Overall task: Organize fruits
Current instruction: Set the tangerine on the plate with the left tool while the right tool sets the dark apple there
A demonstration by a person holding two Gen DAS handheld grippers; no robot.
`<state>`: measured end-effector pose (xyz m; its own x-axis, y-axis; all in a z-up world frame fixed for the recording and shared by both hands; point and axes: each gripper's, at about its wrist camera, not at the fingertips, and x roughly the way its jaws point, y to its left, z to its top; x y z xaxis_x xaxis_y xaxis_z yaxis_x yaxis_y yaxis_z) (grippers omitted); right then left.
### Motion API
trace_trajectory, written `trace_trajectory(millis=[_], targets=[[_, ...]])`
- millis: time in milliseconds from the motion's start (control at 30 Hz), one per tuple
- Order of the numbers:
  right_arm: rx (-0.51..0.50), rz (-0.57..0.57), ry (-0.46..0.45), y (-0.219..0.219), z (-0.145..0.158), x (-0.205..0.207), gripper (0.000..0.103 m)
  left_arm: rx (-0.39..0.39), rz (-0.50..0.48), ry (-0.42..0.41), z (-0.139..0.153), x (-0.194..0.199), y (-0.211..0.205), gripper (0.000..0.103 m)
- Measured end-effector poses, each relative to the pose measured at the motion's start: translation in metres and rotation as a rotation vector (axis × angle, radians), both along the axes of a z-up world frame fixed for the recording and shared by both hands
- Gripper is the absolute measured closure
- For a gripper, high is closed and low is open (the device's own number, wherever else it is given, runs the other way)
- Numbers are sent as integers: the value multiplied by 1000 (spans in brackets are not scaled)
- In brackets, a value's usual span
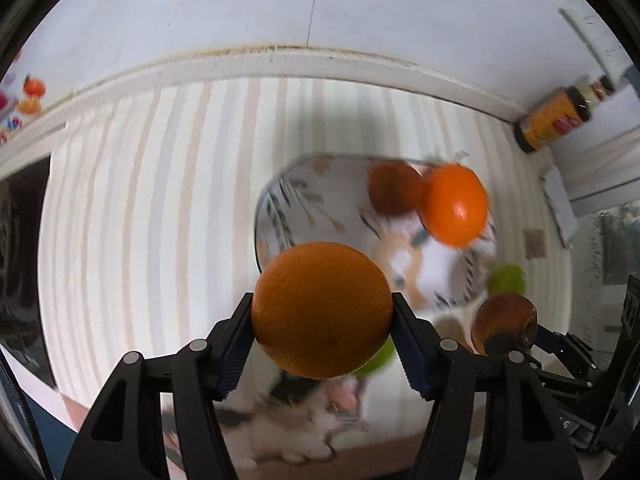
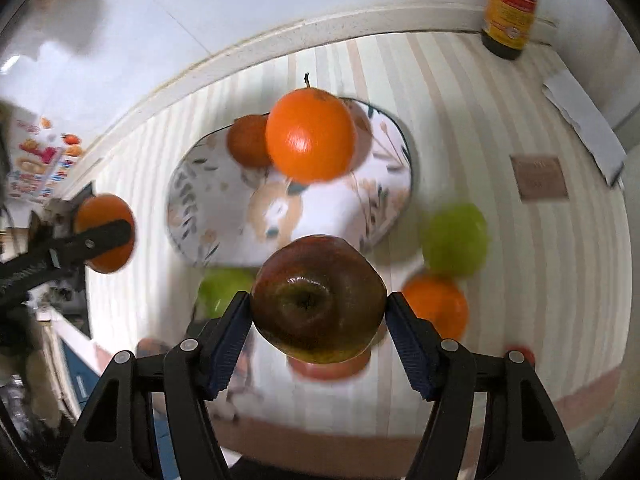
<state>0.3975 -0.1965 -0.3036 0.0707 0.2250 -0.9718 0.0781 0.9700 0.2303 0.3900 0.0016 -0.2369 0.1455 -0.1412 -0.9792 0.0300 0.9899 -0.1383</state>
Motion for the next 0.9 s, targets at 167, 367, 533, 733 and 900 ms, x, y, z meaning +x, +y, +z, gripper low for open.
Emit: trace_trajectory(millis=[167,367,533,733,900], targets=[[-12,28,53,28,-26,32,32,52,-29,75,-28,45,-1,41],[-42,61,98,50,-51,46,32,102,-65,163,-67,83,-7,41],[-35,55,112,52,-57,50,32,133,-79,209,-89,91,-7,40],[-17,45,136,44,-56,57,28,127,-64,221,-93,93,-3,39],[-4,21,112,31,-44,66,12,107,-37,201,-94,98,14,12]])
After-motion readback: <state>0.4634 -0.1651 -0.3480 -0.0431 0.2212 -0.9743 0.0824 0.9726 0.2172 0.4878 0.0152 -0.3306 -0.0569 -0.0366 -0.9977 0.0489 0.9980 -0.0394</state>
